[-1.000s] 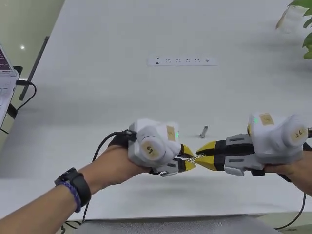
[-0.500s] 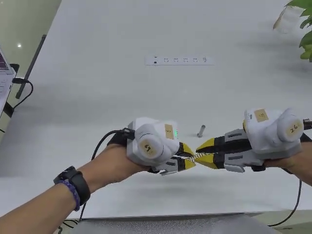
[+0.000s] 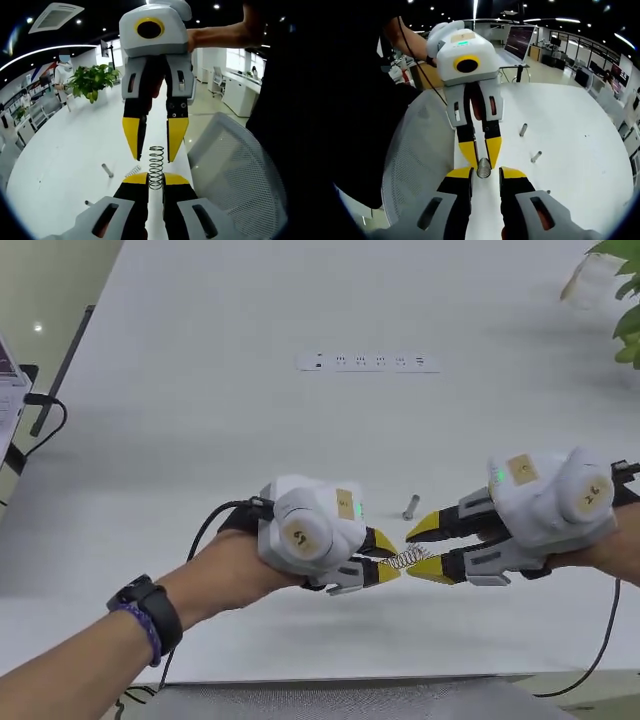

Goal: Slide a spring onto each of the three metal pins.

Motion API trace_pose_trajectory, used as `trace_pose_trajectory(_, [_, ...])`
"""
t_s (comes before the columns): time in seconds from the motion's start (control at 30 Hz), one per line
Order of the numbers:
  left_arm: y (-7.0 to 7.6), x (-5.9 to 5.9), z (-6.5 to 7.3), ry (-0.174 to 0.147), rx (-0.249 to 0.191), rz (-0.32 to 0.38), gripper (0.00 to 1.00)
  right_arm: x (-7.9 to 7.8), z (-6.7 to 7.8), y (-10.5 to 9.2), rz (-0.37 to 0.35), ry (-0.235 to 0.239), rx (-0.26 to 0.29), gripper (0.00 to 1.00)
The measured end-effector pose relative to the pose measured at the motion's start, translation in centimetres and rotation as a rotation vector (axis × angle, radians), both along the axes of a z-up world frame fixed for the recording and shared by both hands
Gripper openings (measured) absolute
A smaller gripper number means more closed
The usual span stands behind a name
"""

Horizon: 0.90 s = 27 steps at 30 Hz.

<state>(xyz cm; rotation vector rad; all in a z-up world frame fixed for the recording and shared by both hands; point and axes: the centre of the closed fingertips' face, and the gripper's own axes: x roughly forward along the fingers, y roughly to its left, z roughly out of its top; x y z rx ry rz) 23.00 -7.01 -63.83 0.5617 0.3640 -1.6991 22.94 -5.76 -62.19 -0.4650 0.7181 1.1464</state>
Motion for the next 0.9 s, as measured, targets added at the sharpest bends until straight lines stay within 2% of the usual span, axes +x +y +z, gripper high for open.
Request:
trace_pose_trajectory(0.17, [0.03, 0.04, 0.12, -0.001, -0.001, 0.0, 0.02, 0.03, -0.16, 0.16, 0.038, -0.01, -0.035, 0.18])
trace_pose_trajectory(0.57, [-0.2, -0.03, 0.54, -0.006, -0.01, -0.006, 0.02, -0.03, -0.39, 0.71, 0.106, -0.022, -0.079, 0.15])
trace_pose_trajectory(0.77, [-0.15, 0.0, 0.51, -0.001, -0.01, -0.004, 0.02, -0.1, -0.42, 0.8, 0.127, -0.026, -0.085, 0.09])
trace_pose_trajectory(0.9, [-0.17, -0.09, 0.41, 0.0, -0.006, -0.01, 0.02, -0.19, -0.5, 0.83, 0.136, -0.026, -0.089, 0.09])
